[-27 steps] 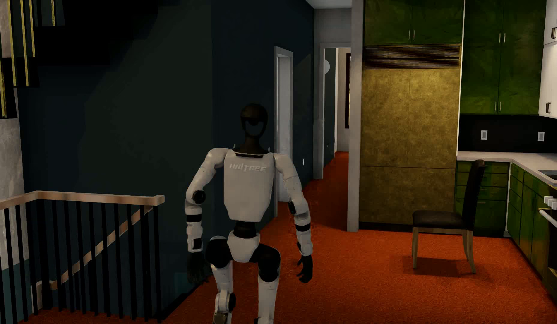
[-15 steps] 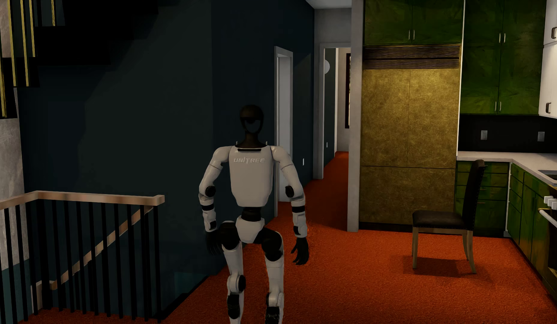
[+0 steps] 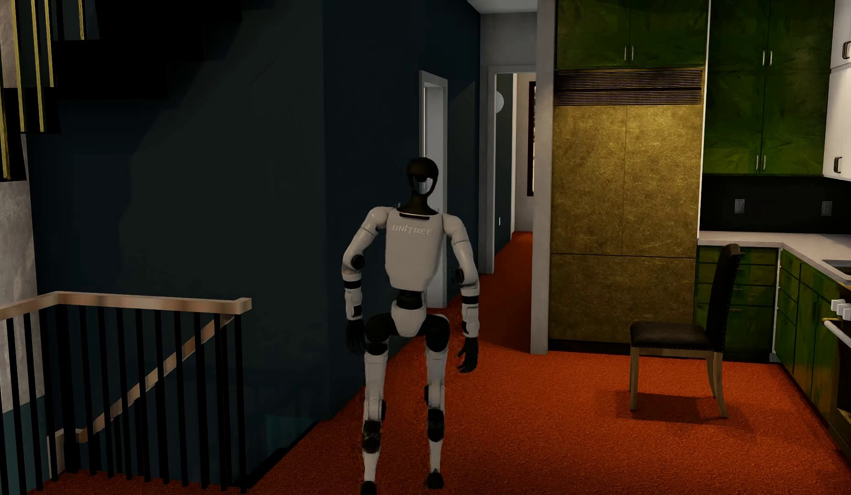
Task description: Walk to the door
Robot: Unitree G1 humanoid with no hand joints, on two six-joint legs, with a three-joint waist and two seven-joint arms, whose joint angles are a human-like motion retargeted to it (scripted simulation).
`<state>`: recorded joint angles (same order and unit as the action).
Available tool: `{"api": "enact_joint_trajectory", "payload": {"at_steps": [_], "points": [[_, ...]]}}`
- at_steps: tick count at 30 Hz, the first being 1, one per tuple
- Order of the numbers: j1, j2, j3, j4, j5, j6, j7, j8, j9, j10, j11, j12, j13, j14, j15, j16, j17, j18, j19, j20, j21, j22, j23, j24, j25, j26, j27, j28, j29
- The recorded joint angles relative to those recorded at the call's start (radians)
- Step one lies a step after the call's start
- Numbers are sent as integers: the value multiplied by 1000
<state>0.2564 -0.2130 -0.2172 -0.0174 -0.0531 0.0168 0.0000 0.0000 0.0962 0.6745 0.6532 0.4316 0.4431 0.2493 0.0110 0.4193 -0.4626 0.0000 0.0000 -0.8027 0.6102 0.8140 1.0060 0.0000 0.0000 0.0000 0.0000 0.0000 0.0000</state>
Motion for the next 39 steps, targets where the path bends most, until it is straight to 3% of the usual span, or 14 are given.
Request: {"api": "enact_joint_trajectory", "payload": {"at_steps": [4, 8, 10, 13, 16, 19, 22, 26, 27, 29, 31, 33, 36, 39], "points": [[-496, 166, 172, -65, 28, -24, 0, 0, -44, 508, -112, 18, -90, -28, -82, 11, -23, 0, 0, -22, -151, -47, -70, 0, 0, 0, 0, 0, 0], [-609, 407, 249, -111, 56, -63, 0, 0, 1, -73, -182, 20, -105, 111, -132, 19, -39, 0, 0, -47, -380, -4, -294, 0, 0, 0, 0, 0, 0], [-601, 498, 257, -96, 90, -63, 0, 0, 7, -271, -194, 21, -104, -208, -166, 26, -37, 0, 0, -31, -395, 2, -331, 0, 0, 0, 0, 0, 0], [-667, 572, 281, -101, 59, -100, 0, 0, -19, -224, -154, -22, -58, -25, -119, 34, -4, 0, 0, -36, -303, 42, -265, 0, 0, 0, 0, 0, 0], [-612, 371, 243, -143, -80, -160, 0, 0, -78, -167, 241, -61, -11, -21, 221, 30, 32, 0, 0, -67, -2, 92, -77, 0, 0, 0, 0, 0, 0], [-398, 77, 87, -143, -107, -129, 0, 0, -55, -217, 637, -160, 33, -217, 10, 45, 45, 0, 0, -76, 172, 83, 28, 0, 0, 0, 0, 0, 0], [-135, -41, 28, -105, -60, -89, 0, 0, -7, -247, 398, -190, 100, -424, -109, 75, 46, 0, 0, 151, 233, -45, 42, 0, 0, 0, 0, 0, 0], [50, -48, 26, -96, -26, -72, 0, 0, 10, -247, -187, -215, 50, -507, 166, 82, 48, 0, 0, 329, 257, -159, 33, 0, 0, 0, 0, 0, 0], [106, -47, 21, -81, -30, -62, 0, 0, 25, -252, -175, -215, 35, -504, 139, 75, 40, 0, 0, 314, 206, -158, 12, 0, 0, 0, 0, 0, 0], [188, -46, 12, -49, -30, -51, 0, 0, 27, -271, -76, -174, -1, -439, 116, 63, 26, 0, 0, 244, 87, -138, -34, 0, 0, 0, 0, 0, 0], [157, -9, 20, -3, 4, -35, 0, 0, 3, -204, -16, -115, -38, -175, 50, 37, 19, 0, 0, 107, -11, -46, -57, 0, 0, 0, 0, 0, 0], [-130, 72, 28, 17, 27, -22, 0, 0, -22, 187, -40, -100, -88, 53, -57, 10, 12, 0, 0, -93, -117, 60, -79, 0, 0, 0, 0, 0, 0], [-494, 214, 168, -45, 45, -63, 0, 0, -40, 537, -144, -28, -127, -43, -100, 9, -4, 0, 0, -168, -240, 72, -161, 0, 0, 0, 0, 0, 0], [-625, 370, 258, -102, 43, -95, 0, 0, -27, 129, -190, 41, -112, 126, -130, -5, -16, 0, 0, -170, -349, 66, -279, 0, 0, 0, 0, 0, 0]]}}
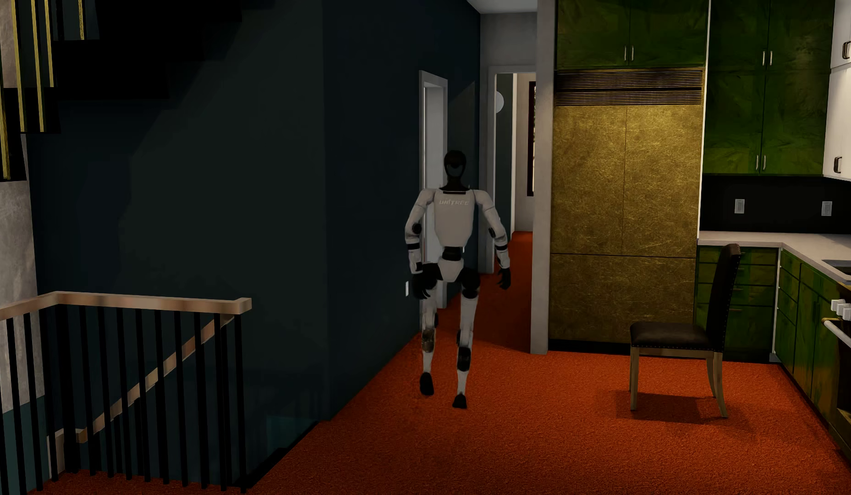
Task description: Walk to the door
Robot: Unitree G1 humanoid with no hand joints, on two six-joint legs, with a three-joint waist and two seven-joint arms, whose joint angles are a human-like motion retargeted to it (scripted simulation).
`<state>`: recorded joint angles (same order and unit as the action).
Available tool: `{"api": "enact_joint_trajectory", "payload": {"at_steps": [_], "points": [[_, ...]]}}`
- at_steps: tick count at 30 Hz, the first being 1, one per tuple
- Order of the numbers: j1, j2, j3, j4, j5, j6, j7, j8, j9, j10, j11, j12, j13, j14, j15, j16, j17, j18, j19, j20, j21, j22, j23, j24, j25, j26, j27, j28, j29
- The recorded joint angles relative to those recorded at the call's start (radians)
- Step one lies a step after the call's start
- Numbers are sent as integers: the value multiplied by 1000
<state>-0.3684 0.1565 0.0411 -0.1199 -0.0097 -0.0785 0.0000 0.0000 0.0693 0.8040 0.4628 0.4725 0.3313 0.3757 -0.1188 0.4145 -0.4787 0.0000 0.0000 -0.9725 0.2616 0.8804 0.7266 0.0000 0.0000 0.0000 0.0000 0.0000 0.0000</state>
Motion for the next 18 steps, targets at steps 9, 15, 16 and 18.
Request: {"api": "enact_joint_trajectory", "payload": {"at_steps": [9, 15, 16, 18], "points": [[25, -11, -1, -72, -143, -52, 0, 0, -47, -281, 470, -131, 115, -129, 376, 12, 67, 0, 0, 165, 481, 3, 329, 0, 0, 0, 0, 0, 0], [473, -470, -230, -20, -98, 15, 0, 0, 36, -397, 607, -275, 174, -525, 55, 101, 49, 0, 0, 427, 538, -139, 327, 0, 0, 0, 0, 0, 0], [539, -462, -229, -18, -82, 16, 0, 0, 52, -398, 388, -285, 157, -577, 104, 107, 48, 0, 0, 473, 551, -176, 324, 0, 0, 0, 0, 0, 0], [623, -432, -221, -23, -74, 9, 0, 0, 64, -398, 38, -298, 121, -628, 219, 106, 47, 0, 0, 506, 525, -221, 305, 0, 0, 0, 0, 0, 0]]}}
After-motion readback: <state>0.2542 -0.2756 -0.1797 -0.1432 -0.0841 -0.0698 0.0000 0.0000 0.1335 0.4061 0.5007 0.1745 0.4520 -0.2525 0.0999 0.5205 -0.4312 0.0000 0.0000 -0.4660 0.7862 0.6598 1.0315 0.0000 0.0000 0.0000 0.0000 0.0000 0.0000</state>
